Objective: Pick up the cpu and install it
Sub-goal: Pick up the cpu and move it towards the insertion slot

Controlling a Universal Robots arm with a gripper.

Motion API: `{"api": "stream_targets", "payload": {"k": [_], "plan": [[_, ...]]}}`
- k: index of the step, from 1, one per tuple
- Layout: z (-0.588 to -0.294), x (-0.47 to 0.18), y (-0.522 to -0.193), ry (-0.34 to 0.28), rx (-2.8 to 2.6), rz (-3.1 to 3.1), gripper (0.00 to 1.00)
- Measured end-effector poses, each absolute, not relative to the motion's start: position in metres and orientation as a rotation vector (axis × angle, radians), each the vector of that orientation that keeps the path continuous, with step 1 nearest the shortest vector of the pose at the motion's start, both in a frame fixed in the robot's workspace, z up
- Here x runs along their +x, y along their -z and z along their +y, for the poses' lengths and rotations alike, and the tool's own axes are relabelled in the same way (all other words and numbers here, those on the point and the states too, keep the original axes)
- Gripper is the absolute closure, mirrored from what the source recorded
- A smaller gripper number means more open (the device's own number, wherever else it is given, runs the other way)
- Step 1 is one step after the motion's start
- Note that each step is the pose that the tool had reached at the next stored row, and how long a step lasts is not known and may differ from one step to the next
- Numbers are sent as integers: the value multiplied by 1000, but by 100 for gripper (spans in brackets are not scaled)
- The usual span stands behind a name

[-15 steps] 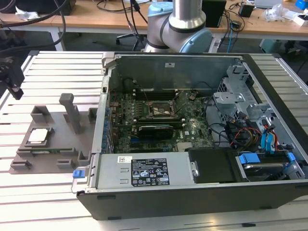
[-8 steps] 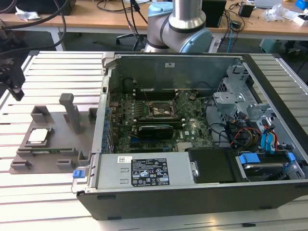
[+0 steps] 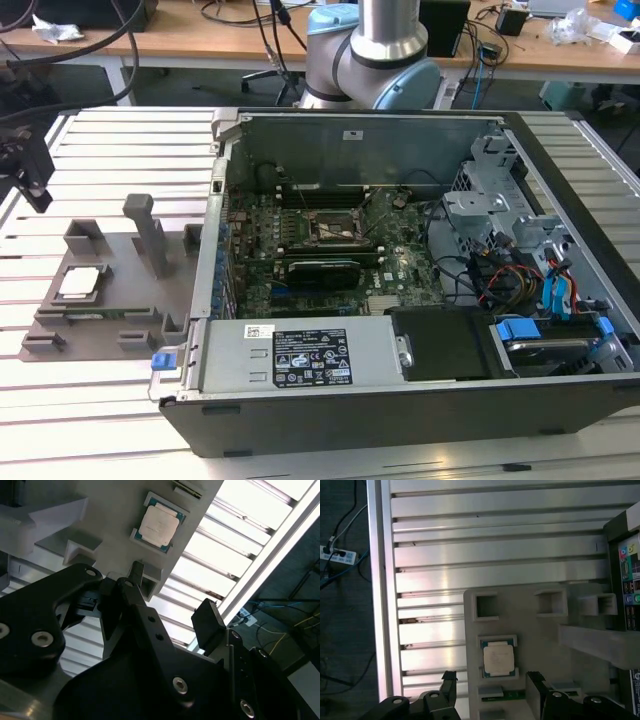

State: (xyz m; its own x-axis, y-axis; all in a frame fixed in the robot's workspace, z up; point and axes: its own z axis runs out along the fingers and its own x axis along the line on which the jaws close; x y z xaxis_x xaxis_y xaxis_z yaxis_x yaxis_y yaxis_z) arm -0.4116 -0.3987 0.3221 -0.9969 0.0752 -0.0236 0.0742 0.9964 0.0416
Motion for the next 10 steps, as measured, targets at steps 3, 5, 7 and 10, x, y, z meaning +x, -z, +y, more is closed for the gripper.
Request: {"api": "stream_targets", "payload": {"k": [3,5,7,10], "plan": [[-399,-412,-321,-63,116,3114,34],[-399,-412,-320,-63,117,3114,34],[-399,-412,-319,-63,116,3114,34],[-399,-412,-317,-63,117,3114,34]]}}
